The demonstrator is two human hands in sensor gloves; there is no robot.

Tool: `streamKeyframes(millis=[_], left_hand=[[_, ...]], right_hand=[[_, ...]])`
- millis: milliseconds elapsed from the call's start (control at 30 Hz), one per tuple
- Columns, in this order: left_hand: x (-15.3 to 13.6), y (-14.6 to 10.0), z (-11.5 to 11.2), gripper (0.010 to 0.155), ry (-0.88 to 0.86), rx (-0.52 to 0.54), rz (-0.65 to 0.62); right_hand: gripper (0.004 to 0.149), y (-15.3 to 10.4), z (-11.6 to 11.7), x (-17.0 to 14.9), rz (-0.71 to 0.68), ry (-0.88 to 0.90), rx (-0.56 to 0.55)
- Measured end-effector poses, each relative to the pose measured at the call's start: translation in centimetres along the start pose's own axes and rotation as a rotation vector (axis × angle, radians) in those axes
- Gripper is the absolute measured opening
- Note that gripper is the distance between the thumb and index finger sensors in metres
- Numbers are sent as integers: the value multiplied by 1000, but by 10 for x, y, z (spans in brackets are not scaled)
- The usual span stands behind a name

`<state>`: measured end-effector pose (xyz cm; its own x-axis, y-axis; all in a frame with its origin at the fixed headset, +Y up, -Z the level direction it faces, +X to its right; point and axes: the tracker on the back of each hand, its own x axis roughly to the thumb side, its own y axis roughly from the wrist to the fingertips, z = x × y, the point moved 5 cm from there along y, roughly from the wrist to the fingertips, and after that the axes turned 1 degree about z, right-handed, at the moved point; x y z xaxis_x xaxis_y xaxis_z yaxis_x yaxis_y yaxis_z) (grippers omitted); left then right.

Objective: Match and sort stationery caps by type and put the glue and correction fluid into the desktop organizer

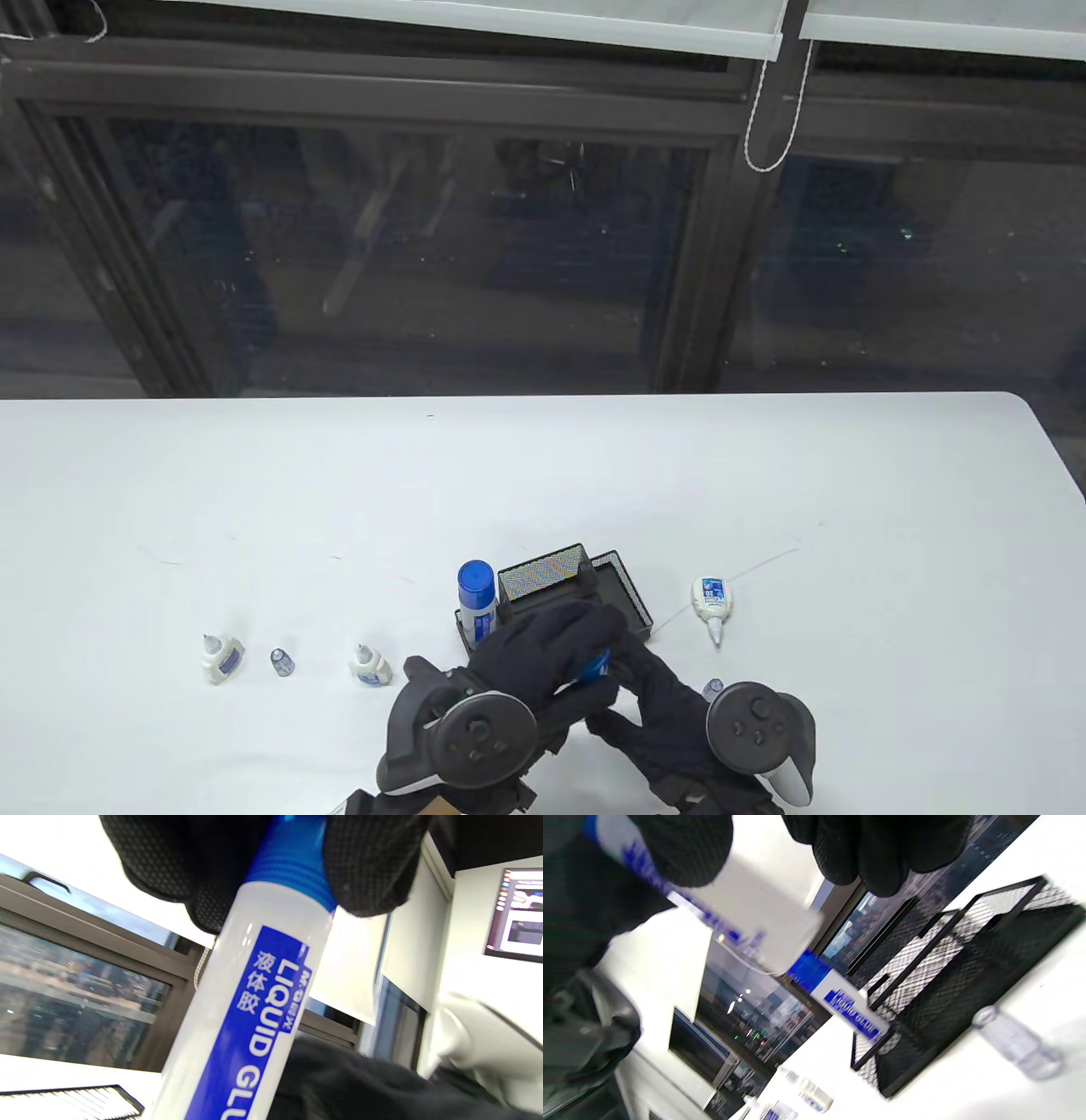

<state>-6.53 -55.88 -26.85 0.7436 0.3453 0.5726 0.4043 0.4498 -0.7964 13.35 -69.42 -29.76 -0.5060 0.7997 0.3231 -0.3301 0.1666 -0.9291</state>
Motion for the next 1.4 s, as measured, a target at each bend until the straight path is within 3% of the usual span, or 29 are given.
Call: streamKeyframes(millis=[200, 433, 667, 967, 1233, 1400], left_hand=[[-42, -3, 17, 63, 106, 28, 131], [-72, -4, -23, 63, 184, -57, 174], [-80, -6, -52, 63, 240, -111, 181], [-87, -7, -69, 63, 293, -148, 187], [-92, -10, -78, 60, 308, -172, 195], [-92, -10, -72, 61, 295, -168, 212]], right_hand=[[76, -2, -21, -15, 62, 17, -73], [74, -2, -22, -17, 76, 15, -76], [73, -1, -21, -18, 85, 21, -68], [72, -1, -20, -19, 87, 18, -56], [72, -1, -19, -19, 92, 16, -46], [72, 0, -17, -19, 97, 8, -36]])
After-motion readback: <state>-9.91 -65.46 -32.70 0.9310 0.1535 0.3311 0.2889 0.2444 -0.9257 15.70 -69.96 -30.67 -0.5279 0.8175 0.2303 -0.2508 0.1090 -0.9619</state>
